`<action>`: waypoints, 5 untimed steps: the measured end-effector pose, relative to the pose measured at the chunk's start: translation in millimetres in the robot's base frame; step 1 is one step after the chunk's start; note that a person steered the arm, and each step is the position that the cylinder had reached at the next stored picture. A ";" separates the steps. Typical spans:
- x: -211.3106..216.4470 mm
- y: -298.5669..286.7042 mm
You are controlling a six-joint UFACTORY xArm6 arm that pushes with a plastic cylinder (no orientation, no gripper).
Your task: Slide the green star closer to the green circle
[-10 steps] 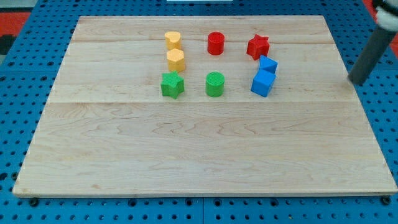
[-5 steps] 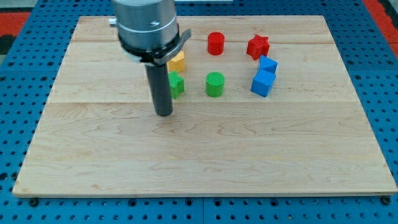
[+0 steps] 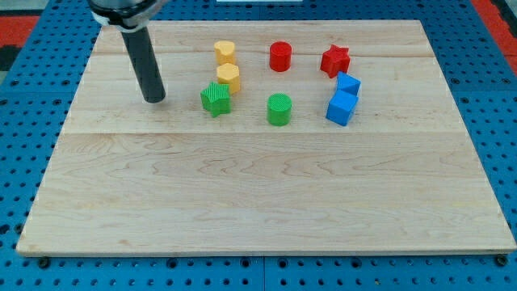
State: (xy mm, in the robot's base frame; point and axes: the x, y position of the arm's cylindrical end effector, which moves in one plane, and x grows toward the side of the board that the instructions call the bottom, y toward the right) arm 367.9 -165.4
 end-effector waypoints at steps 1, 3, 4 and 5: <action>-11.7 -0.6; 8.5 36.4; 5.0 41.7; 15.3 78.1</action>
